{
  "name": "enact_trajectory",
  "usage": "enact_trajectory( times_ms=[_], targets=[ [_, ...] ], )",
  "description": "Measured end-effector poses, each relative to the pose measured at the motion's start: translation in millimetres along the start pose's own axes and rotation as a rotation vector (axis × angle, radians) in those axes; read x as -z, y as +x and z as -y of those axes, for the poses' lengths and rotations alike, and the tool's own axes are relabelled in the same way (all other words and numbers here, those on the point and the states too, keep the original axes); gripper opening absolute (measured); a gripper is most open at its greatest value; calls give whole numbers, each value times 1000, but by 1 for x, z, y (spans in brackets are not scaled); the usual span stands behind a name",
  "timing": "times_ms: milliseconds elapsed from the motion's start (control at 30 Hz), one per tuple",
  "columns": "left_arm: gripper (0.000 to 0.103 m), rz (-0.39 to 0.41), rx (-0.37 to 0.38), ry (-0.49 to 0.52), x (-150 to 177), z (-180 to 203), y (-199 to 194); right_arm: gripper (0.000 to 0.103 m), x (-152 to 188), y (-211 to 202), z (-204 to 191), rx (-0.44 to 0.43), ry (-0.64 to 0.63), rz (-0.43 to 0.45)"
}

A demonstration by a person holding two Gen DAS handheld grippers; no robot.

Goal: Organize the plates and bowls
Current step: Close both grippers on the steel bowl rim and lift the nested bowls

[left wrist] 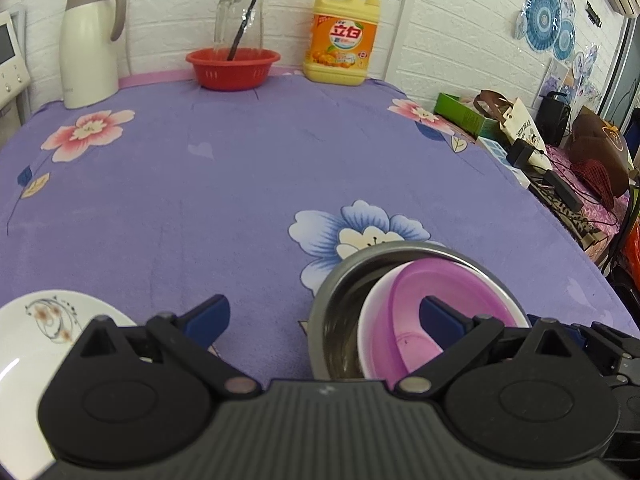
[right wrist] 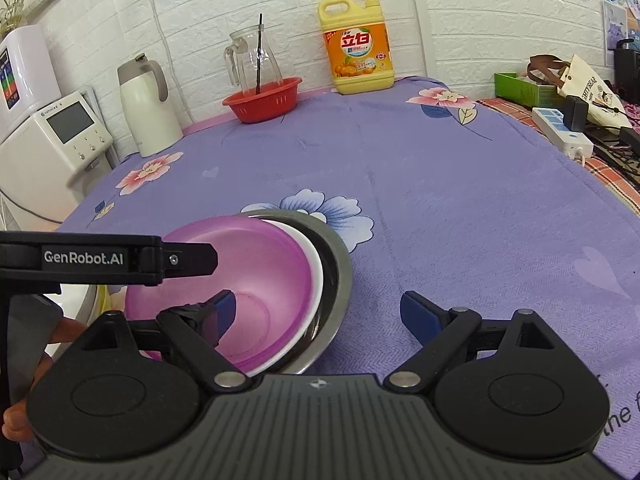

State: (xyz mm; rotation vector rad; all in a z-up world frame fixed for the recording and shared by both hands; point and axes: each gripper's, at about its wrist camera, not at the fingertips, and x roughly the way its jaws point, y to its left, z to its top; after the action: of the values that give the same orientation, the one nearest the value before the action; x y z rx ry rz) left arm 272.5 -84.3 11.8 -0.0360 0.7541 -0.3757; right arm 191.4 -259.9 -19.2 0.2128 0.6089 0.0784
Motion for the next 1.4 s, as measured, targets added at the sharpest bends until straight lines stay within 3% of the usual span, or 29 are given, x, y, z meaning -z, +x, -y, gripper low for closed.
enact_trajectory(
  times_ms=[667, 933, 1133, 1400],
  targets=[
    [99, -33, 13, 14, 2, -1, 15, 103, -2, 16, -5, -12, -3, -27],
    [99, -10, 78, 47, 6, -1, 8, 103, 0, 13, -4, -1, 11, -20],
    [88, -24, 73, 53, 7, -6, 12, 103, 2, 14, -8, -18, -4, -8],
    [80, -40, 55, 27, 7, -7, 11, 103, 4, 12, -5, -28, 10, 1]
  ],
)
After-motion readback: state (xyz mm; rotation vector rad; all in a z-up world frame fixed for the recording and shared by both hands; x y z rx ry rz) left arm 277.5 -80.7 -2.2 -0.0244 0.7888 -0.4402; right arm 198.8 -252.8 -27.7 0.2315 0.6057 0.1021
